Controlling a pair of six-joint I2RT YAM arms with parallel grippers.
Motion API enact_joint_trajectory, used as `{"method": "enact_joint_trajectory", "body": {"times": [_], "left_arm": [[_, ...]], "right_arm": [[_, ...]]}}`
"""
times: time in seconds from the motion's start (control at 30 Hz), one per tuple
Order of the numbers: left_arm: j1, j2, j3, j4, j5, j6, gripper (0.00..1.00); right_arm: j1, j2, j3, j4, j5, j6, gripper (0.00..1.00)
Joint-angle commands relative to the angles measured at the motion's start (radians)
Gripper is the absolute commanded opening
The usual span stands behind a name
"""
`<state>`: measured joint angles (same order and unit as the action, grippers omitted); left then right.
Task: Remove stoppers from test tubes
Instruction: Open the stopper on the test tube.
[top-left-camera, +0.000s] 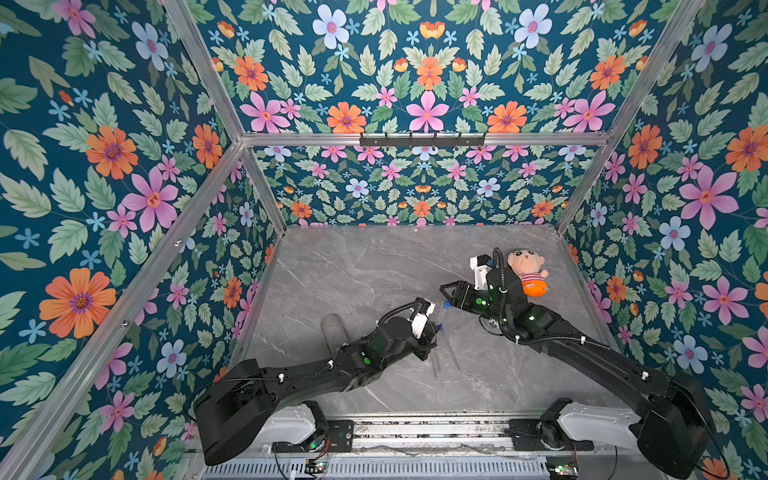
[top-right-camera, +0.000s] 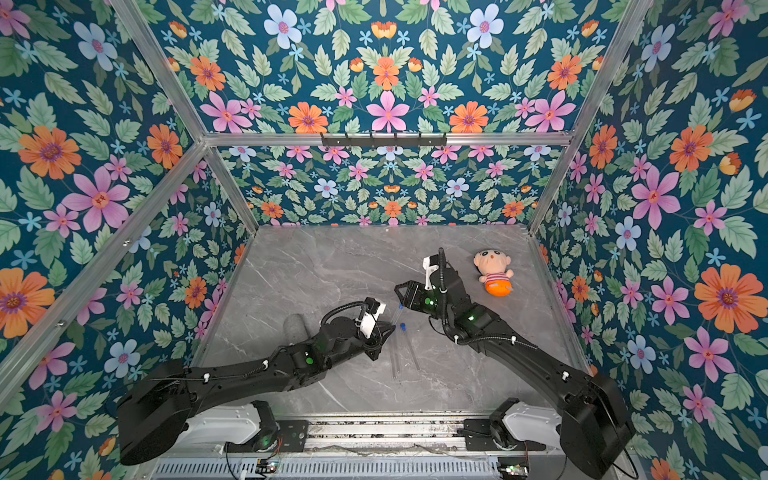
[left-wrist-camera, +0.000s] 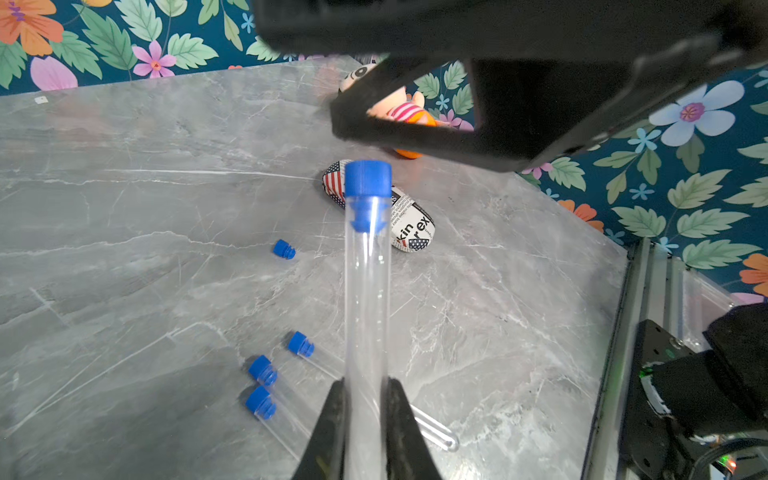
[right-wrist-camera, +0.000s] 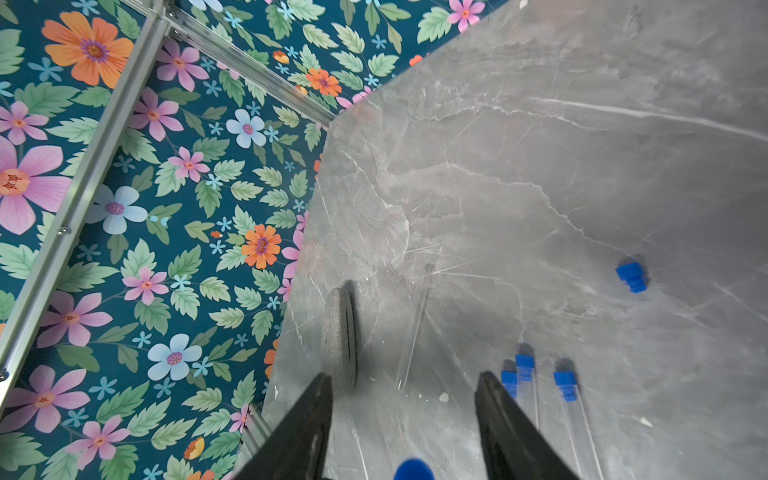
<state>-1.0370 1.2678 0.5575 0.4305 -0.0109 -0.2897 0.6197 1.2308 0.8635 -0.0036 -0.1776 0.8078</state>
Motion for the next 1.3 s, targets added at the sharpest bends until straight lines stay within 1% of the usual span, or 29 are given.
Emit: {"method": "enact_joint_trajectory", "body": {"times": [0.0,0.17,0.4,0.67,1.27], "left_arm": [[-0.001,0.009,-0.002,0.054,0.013,0.002,0.17],[-0.001,0.013,-0.01,0.069,0.011,-0.008,0.16],[-0.001,0.009,-0.01,0.072,-0.005,-0.012,0.16],[0.0,0.024,0.002,0.067,-0.02,-0.011,0.15],[0.0,0.031,0.007,0.056,-0.023,-0.014,0.15]], "right_arm": [[0.0,0.027,0.017,0.034,-0.037,0.032,0.54],[0.0,0.049,0.015,0.057,-0.052,0.044,0.5],[0.0,0.07,0.006,0.071,-0.057,0.059,0.46],[0.0,0.083,-0.001,0.082,-0.063,0.062,0.34],[0.0,0.099,0.004,0.079,-0.056,0.059,0.23]]}}
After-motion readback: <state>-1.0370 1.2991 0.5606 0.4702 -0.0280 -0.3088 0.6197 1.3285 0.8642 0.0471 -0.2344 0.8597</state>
